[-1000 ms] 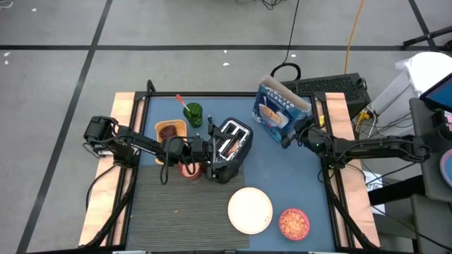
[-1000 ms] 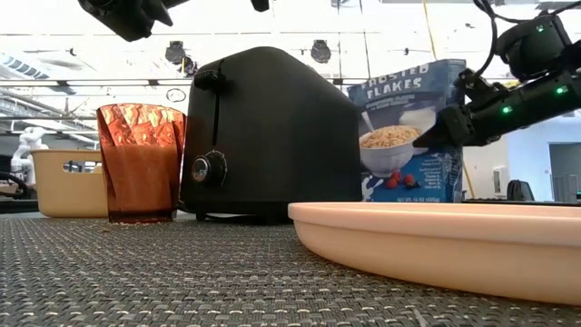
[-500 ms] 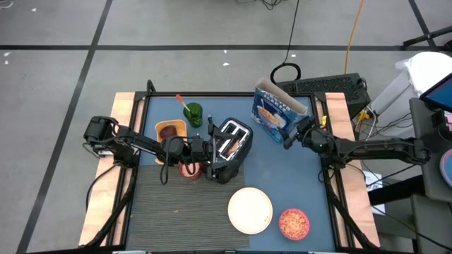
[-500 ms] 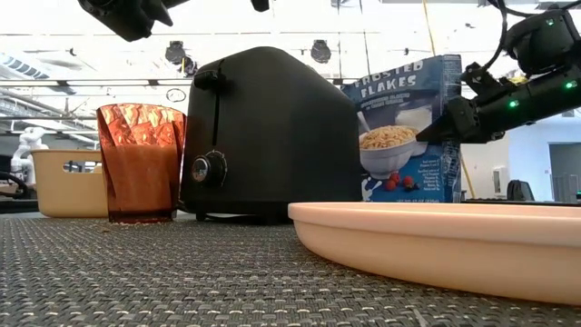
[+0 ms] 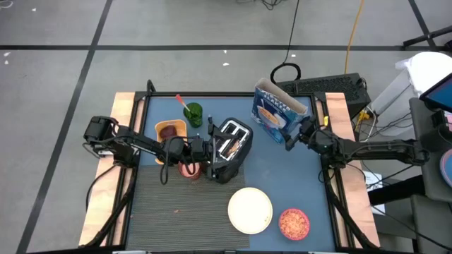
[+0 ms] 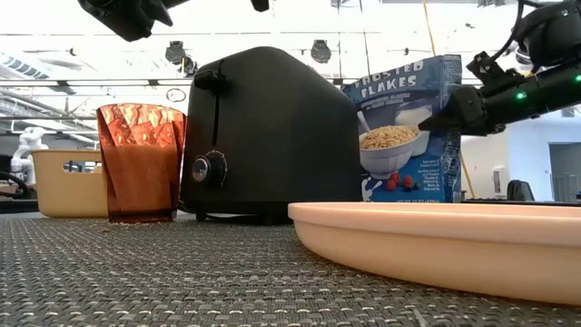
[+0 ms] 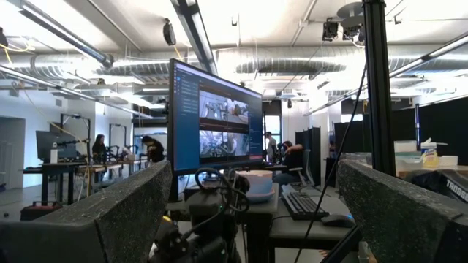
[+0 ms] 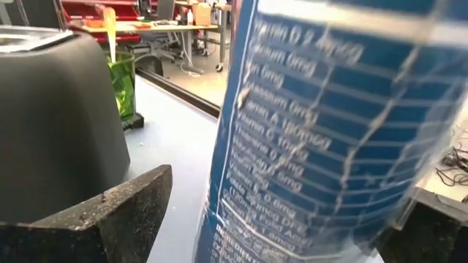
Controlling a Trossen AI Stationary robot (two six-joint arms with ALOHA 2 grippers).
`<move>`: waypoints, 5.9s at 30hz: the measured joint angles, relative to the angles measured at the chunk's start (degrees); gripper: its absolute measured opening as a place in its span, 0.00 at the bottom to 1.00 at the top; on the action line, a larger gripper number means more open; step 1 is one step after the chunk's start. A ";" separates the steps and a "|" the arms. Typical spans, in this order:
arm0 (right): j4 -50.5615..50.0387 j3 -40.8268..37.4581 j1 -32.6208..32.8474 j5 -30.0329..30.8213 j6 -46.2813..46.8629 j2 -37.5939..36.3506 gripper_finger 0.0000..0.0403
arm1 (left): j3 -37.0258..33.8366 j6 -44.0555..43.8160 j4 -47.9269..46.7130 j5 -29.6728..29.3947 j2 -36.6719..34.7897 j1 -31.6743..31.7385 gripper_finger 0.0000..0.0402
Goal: Arrange a breakfast setting
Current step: Put the cereal from the blue cereal box into the red bowl, then put the toasted bread from the toaster on the light orange plate
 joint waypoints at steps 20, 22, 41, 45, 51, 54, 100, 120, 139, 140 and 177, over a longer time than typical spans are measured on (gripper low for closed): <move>7.59 0.07 0.00 0.02 -8.73 -9.32 0.99 | 0.00 0.00 -0.02 0.01 0.00 0.01 0.98; 10.42 0.07 0.00 0.02 -10.83 -9.80 0.99 | 0.00 0.00 0.00 0.00 0.00 0.01 0.98; 32.42 0.09 0.00 -0.13 -17.80 -11.66 0.99 | 0.00 0.02 -0.02 -0.01 0.00 -0.01 0.98; 36.23 0.09 -0.02 -2.90 -14.36 -11.68 0.99 | 0.00 0.02 -0.01 0.01 0.00 -0.01 0.98; 41.33 0.09 -0.02 -15.80 -7.15 -11.68 0.99 | 0.00 0.02 0.00 0.01 0.00 0.00 0.98; 43.61 0.09 -0.02 -21.39 -4.18 -11.68 0.99 | 0.00 0.02 0.00 -0.02 0.00 0.00 0.98; 30.60 -1.40 -0.04 -61.53 30.41 -8.22 0.99 | 43.21 -43.21 -114.62 -13.35 0.11 -0.14 0.58; 30.54 -1.49 -0.04 -61.66 30.39 -7.16 0.99 | 43.14 -44.83 -118.64 -15.05 7.77 -1.24 0.58; 30.58 -1.53 -0.04 -61.65 30.39 -7.13 0.99 | 43.17 -46.34 -119.36 -16.90 8.76 -1.21 0.58; 30.60 -1.53 -0.04 -61.66 30.39 -7.14 0.99 | 43.17 -46.70 -119.38 -16.95 8.79 -1.21 0.58; 30.58 -1.57 -0.04 -61.68 30.37 -7.14 0.99 | 43.17 -54.51 -119.21 -17.66 8.81 -0.78 0.21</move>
